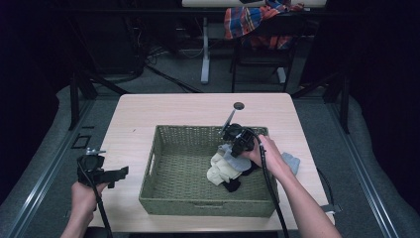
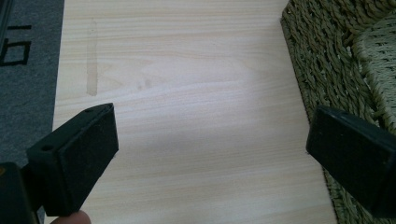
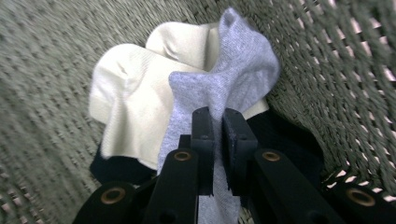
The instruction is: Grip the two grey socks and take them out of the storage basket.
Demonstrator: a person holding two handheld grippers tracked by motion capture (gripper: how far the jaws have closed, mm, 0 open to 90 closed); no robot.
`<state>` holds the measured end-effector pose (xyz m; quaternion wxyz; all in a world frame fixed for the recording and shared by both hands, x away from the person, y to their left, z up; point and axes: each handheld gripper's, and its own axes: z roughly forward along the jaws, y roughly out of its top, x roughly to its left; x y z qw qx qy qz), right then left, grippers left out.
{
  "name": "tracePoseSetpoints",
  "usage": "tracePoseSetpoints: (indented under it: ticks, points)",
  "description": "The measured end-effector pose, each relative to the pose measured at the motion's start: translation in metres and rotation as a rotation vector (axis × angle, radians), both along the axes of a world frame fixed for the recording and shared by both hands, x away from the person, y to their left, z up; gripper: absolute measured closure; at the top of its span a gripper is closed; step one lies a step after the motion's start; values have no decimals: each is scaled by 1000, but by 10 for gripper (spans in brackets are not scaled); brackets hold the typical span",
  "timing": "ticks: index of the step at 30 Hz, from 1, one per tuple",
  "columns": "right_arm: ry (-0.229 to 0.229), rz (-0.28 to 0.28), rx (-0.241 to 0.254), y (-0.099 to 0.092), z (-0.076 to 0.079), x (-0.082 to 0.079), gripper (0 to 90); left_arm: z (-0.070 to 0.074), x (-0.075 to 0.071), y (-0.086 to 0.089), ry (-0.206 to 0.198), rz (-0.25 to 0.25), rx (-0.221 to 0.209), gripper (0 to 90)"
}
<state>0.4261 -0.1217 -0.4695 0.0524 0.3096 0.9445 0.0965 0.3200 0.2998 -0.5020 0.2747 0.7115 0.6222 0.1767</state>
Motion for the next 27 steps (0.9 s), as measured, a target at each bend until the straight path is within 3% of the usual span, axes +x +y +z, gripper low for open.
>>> tracePoseSetpoints:
  ticks: [9,17,27]
  points:
    - [-16,-20,77,-9,27,-8,846,0,1,-2,2,-5,0,23]
    - [-23,-25,107,-18,48,-16,845,0,5,-5,6,-17,5,23]
    - [-64,-70,157,-30,75,-23,844,-1,4,-4,6,-11,3,24]
